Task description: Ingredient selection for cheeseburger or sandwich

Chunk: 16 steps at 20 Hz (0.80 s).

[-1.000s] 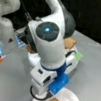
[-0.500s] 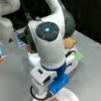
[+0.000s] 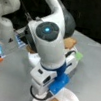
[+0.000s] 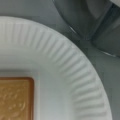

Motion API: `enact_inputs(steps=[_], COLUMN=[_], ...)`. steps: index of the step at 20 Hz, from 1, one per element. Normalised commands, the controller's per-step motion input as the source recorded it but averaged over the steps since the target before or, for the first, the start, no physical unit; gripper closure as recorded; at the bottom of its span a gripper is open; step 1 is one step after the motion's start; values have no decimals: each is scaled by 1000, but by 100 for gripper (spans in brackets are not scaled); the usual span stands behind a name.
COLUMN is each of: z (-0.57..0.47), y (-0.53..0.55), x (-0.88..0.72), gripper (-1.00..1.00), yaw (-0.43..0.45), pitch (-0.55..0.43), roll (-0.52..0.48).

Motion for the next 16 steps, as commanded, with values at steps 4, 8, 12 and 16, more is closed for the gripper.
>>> enact_inputs(steps=[4, 8, 12, 16], z=[-55, -55, -55, -55], y=[49, 49, 49, 49], x=[-90, -90, -90, -90], gripper=[-100, -100, -100, -100], yaw=[20, 20, 20, 20], pitch=[-75, -75, -75, -75], roll=[-169, -169, -169, -169])
